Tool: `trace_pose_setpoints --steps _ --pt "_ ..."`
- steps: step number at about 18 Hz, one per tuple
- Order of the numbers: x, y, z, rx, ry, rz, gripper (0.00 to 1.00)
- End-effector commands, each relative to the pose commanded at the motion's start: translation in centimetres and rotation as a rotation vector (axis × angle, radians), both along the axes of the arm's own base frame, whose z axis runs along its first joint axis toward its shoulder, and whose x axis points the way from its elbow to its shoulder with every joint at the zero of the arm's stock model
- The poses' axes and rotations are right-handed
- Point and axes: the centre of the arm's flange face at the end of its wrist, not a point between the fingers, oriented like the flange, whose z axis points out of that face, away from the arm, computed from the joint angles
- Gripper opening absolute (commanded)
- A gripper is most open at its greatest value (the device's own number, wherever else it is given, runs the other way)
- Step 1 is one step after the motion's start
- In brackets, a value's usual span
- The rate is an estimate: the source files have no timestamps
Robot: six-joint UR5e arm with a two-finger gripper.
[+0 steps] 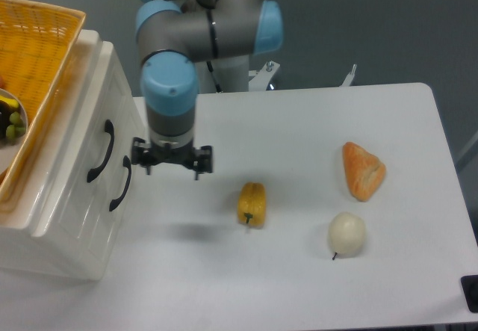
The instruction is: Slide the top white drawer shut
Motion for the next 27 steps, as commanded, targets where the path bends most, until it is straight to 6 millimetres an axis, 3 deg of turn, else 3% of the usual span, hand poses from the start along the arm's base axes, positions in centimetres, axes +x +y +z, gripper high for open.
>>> trace_pose_setpoints --steps 2,9,17,21,27 --pt "-2.8 -1.8 0.4 0.009 0.008 0.008 1.0" --pt "-9.6 -7.3 0.9 -0.026 0.073 -0.103 1.0" --pt "-18.5 -17.0 1.2 -0.027 0.091 -0.194 1.0" --pt "-21.1 -21.5 0.6 -0.033 0.076 -0.213 1.0" --pt "-22.5 -24.7 1.4 -0.044 0.094 -0.32 1.0"
